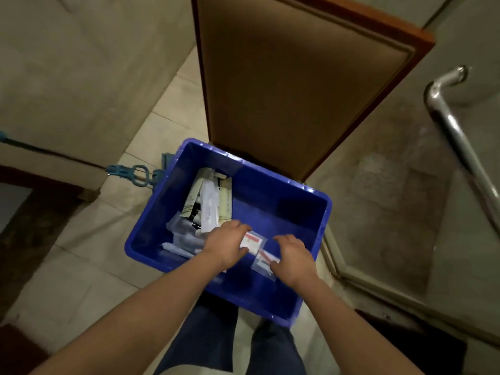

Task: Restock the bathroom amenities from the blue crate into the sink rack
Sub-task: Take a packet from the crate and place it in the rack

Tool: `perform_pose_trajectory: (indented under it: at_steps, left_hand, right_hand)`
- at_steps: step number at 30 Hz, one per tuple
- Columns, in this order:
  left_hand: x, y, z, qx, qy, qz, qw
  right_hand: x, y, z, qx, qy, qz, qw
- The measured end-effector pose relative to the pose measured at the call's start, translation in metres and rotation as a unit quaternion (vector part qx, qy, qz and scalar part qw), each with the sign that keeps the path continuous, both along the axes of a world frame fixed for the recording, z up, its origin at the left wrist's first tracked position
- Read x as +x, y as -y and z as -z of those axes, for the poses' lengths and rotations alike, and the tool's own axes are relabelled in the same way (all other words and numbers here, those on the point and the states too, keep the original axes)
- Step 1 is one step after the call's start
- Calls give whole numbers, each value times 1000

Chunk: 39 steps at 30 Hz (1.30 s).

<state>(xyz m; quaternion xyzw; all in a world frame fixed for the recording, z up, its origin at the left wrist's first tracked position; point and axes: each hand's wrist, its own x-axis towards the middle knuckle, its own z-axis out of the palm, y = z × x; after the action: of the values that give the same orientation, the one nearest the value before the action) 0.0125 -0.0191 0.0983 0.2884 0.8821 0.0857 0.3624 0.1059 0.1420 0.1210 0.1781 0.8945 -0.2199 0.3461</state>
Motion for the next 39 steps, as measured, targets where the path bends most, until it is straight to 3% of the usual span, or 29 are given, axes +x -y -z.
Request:
perform_pose_trajectory:
  at_steps: [5,16,25,31,35,39]
  left_hand:
    - [-22,-6,58,-10,24,85,996]
    - [-31,-28,155,-37,-45,240,969]
    - [-19,-34,182,-51,-122,268,954]
    - [-15,-36,183,-64,-121,272,952]
    - [-12,-37,172,-76,-95,244,962]
    - [-15,-39,145,-35,-25,105,993]
  right_hand:
    - [-7,12,53,-20,45,73,996]
    - [1,21,153,-8,106,125,986]
    - [7,25,188,86,89,53,991]
    - [6,24,189,64,112,36,991]
    - [7,25,180,22,113,127,985]
    - [1,19,159,-32,82,274,958]
